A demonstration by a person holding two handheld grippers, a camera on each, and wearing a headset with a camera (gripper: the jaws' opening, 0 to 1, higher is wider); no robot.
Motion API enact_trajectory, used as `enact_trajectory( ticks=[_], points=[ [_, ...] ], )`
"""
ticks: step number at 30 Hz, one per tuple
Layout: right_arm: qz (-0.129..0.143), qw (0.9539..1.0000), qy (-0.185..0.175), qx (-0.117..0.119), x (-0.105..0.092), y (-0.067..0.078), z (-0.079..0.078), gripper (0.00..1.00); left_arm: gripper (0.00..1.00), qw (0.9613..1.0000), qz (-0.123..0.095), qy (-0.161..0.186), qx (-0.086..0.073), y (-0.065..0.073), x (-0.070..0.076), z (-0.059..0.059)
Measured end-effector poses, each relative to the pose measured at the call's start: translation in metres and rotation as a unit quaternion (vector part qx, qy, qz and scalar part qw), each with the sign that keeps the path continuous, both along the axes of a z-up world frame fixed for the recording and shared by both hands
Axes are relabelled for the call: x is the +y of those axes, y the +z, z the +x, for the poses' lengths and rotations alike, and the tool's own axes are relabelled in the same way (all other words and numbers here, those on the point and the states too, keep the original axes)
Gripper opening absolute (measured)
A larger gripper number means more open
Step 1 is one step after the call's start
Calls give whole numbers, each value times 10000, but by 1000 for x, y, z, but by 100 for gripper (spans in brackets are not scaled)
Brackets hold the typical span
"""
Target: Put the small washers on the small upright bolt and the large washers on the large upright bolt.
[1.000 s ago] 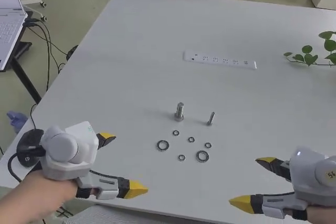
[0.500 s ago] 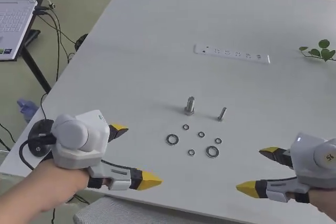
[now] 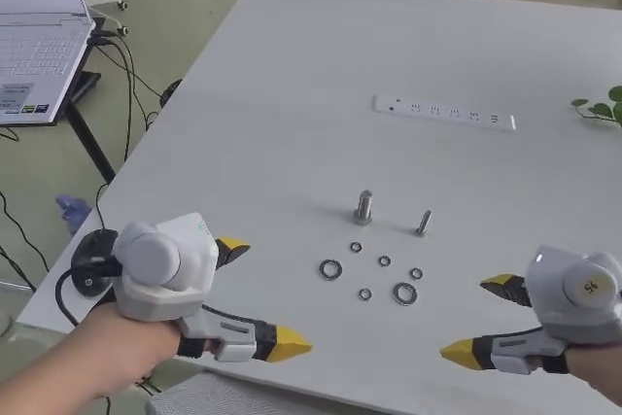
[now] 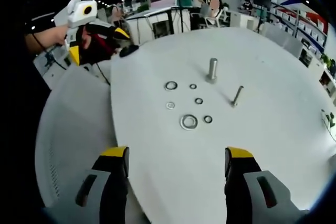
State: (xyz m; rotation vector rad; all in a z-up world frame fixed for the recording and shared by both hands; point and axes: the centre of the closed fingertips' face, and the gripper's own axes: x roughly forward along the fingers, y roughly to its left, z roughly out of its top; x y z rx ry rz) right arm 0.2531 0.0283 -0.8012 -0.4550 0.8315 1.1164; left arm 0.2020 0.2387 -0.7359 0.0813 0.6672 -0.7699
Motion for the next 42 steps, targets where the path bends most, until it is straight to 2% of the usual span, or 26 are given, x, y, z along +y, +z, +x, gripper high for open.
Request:
enact_trajectory(
  ticks=[8,12,13,16,19,23,25,27,28,30,33,36,38,40,42],
  points=[
    [-151,9995,265,-36,10,1,10,74,93,10000,-41,26,73,-2,-3,-1],
    [-251,9984,486,-122,16,2,16,73,95,9999,-8,124,-15,-1,0,1],
    [-298,9981,520,-134,19,3,20,73,96,9998,52,113,-141,0,1,3],
    [-385,9963,738,-191,26,5,21,73,95,9998,-93,161,-87,-1,-1,2],
    [-500,9942,922,-219,28,2,25,70,95,9998,-58,126,-106,-4,-2,1],
    [-446,9928,1093,-190,38,2,27,68,95,9998,-67,111,-148,-5,-4,1],
    [-571,9895,1314,-212,42,-2,25,65,95,9999,2,67,-151,-9,-5,1],
    [-765,9832,1602,-423,44,-4,28,60,94,9998,-6,85,-157,-10,-6,1],
    [-781,9812,1719,-401,48,-7,25,58,94,9999,-9,92,-145,-11,-7,1],
    [-776,9810,1753,-304,51,-10,24,58,94,9998,14,79,-155,-11,-7,0],
    [-906,9759,1965,-277,54,-17,27,58,94,9998,-6,98,-165,-10,-8,0],
    [-997,9714,2140,-274,56,-22,29,57,93,9997,-152,152,-103,-9,-9,0],
    [-1071,9681,2256,-217,57,-26,29,57,93,9997,-130,157,-118,-9,-8,0],
    [-1204,9621,2430,-272,57,-30,31,56,92,9998,-53,122,-131,-10,-9,-1],
    [-1218,9602,2501,-245,60,-33,30,55,92,9999,-5,100,-136,-12,-9,-2]
  ],
)
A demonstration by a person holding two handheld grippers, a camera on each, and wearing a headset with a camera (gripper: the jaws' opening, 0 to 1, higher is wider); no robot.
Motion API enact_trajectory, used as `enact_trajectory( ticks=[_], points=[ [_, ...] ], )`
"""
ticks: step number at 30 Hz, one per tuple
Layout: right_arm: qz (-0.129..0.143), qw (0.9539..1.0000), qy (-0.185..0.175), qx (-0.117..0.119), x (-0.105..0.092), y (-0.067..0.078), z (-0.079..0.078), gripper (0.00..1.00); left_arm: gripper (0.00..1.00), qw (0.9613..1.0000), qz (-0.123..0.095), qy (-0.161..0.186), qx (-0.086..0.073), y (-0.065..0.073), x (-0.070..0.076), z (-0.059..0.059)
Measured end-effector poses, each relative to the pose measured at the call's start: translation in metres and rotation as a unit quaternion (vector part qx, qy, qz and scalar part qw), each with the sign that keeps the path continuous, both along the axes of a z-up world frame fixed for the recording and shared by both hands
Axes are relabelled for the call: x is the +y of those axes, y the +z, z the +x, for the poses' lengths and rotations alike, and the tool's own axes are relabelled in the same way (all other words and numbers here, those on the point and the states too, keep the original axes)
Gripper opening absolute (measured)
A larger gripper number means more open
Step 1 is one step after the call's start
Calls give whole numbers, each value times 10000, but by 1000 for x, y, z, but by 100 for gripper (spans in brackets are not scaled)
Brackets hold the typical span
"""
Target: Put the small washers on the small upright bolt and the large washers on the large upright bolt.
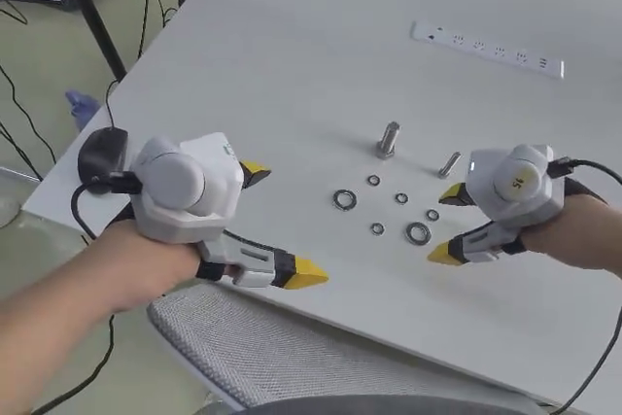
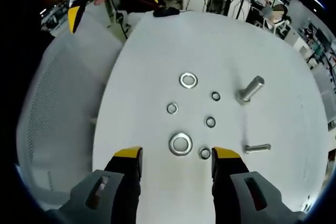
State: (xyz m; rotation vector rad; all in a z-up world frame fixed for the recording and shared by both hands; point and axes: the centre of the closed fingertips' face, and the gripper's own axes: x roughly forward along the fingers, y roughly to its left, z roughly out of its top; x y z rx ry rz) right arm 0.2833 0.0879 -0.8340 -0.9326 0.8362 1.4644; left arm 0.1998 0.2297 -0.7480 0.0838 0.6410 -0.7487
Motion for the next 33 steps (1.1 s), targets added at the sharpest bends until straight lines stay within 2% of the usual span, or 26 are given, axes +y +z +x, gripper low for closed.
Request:
enact_trajectory(
  ticks=[4,7,12,15,21,25,27,33],
  points=[
    [-228,9993,308,-25,2,-10,-1,54,92,9999,32,21,92,-8,3,-2],
    [-228,9991,364,-13,6,-14,1,53,92,10000,7,41,84,-8,6,-3],
    [-364,9976,580,53,6,-25,-1,50,91,9998,55,51,180,-14,11,-7],
    [-464,9963,730,-14,4,-29,2,48,90,9997,61,106,201,-15,15,-6],
    [-533,9949,860,8,3,-37,2,45,88,9996,68,139,225,-13,15,-7],
    [-500,9956,792,24,5,-36,1,44,87,9996,29,158,241,-12,14,-8],
    [-529,9943,924,-58,4,-36,2,43,87,9996,-11,160,245,-11,12,-9],
    [-535,9935,1007,-45,3,-35,0,38,86,9995,-4,172,255,-11,9,-11]
  ],
)
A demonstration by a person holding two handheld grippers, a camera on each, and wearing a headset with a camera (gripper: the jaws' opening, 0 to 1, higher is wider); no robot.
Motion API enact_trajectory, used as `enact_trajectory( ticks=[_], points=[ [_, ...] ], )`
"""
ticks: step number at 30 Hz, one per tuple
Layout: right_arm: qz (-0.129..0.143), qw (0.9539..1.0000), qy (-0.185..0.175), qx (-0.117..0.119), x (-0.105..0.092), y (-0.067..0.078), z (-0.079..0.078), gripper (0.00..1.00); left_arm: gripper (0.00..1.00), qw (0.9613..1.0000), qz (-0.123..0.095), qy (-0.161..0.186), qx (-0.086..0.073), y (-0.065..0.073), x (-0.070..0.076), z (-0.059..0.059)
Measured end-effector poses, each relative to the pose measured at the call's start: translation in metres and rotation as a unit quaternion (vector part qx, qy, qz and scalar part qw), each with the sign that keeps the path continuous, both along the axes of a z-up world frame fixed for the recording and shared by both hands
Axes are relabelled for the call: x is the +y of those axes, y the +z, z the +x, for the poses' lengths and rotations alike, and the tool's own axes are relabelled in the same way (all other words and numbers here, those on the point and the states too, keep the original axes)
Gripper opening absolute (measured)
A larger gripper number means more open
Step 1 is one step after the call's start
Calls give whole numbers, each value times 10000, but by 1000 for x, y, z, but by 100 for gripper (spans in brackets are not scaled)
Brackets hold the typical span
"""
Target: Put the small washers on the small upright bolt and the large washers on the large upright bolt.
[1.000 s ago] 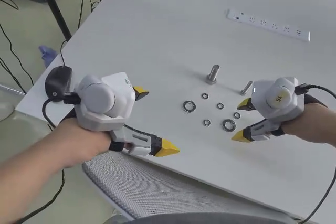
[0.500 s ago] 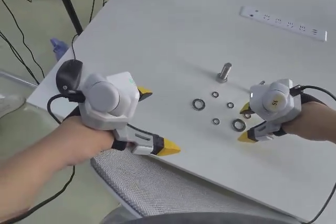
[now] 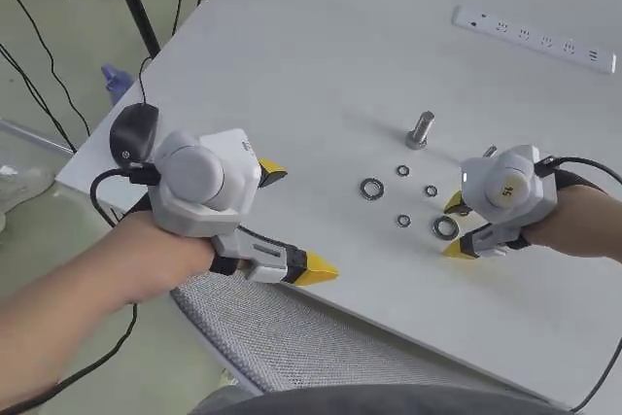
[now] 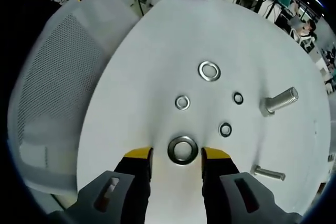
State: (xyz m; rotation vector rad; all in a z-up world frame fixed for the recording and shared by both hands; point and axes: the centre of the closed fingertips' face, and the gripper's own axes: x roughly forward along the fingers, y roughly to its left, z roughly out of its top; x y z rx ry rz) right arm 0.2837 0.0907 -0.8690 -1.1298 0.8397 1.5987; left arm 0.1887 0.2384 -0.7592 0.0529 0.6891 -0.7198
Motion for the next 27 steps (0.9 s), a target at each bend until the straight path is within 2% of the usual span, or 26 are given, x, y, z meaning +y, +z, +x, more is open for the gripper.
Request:
enact_trajectory(
  ticks=[7,11,17,18,20,21,24,27],
  points=[
    [4,9999,-105,-21,2,1,0,31,85,10000,59,30,-18,1,0,-1],
    [-13,9999,-154,-54,4,0,0,26,83,10000,81,-17,29,-2,-2,-4],
    [-373,9980,-491,-150,5,0,1,24,81,9999,105,-45,18,0,-3,-4],
    [-561,9977,-264,-275,3,-2,3,24,81,10000,92,-33,-1,1,-3,-3],
    [-759,9961,-321,-306,3,-5,3,23,80,10000,61,-15,-25,4,-3,-1],
    [-839,9956,-130,-398,4,-6,5,23,80,10000,65,-30,-37,5,-3,-1],
    [-898,9951,-148,-393,3,-6,5,23,79,9999,99,-77,-73,7,-3,-1],
    [-814,9956,-312,-334,2,-7,8,22,78,9999,110,-89,-57,7,-2,-2]
  ],
)
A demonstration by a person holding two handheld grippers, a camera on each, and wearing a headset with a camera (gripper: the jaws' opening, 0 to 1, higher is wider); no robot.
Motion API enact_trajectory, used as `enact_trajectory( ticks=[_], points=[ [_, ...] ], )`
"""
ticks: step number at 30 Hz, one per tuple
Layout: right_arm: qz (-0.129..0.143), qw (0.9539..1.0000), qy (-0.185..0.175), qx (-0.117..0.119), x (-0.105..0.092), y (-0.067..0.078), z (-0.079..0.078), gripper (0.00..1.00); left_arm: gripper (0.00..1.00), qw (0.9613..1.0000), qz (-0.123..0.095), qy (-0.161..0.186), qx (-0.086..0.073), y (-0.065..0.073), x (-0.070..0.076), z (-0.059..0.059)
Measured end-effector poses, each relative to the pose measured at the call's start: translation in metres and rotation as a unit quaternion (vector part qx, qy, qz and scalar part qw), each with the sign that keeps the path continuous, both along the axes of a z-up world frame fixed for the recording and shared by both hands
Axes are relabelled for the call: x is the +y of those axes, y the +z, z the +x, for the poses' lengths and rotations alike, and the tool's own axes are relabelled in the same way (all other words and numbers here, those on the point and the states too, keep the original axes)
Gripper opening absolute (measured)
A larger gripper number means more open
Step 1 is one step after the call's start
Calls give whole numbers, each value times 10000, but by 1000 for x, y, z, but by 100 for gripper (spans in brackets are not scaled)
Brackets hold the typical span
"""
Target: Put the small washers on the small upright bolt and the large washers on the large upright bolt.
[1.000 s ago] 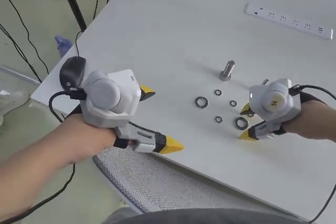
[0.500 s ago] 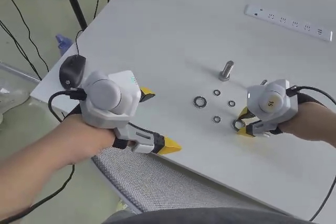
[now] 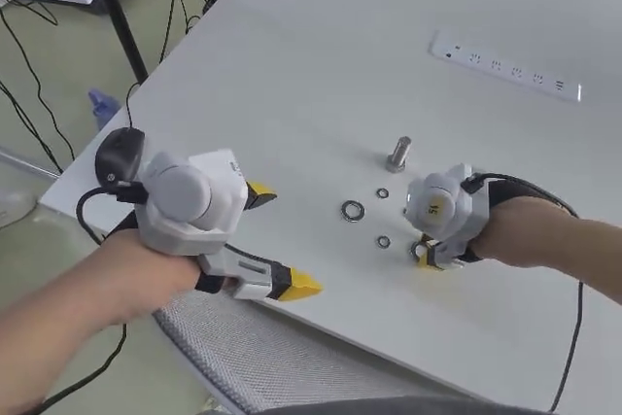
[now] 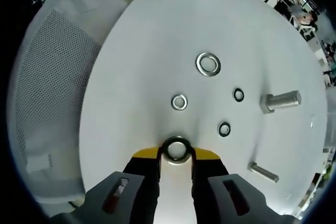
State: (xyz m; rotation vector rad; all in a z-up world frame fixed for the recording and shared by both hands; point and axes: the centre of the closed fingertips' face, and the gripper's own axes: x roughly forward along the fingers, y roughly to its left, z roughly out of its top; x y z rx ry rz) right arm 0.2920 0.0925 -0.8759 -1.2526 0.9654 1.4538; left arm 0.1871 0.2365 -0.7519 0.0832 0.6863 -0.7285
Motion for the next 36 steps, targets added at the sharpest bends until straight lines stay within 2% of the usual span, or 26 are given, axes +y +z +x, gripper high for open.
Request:
enact_trajectory(
  ticks=[3,11,16,23,25,29,32,36],
  points=[
    [129,9995,-272,68,0,-1,1,22,78,10000,-11,-36,-26,5,0,-2],
    [67,9994,-331,92,1,-2,2,21,78,10000,-51,-52,-8,8,5,-2],
    [118,9984,-535,157,2,-2,3,21,77,9999,-41,-153,-5,8,7,-3],
    [76,9971,-709,278,-1,2,0,22,77,9994,-110,-323,33,5,9,1],
    [117,9974,-672,226,-1,6,3,22,76,9992,-111,-374,41,4,9,2],
    [98,9960,-837,314,-1,15,2,22,76,9985,-145,-528,33,6,6,4],
    [216,9945,-1006,216,4,28,9,22,77,9980,-221,-587,7,11,6,6],
    [259,9927,-1160,218,7,42,17,21,76,9975,-186,-685,16,10,7,6]
  ],
)
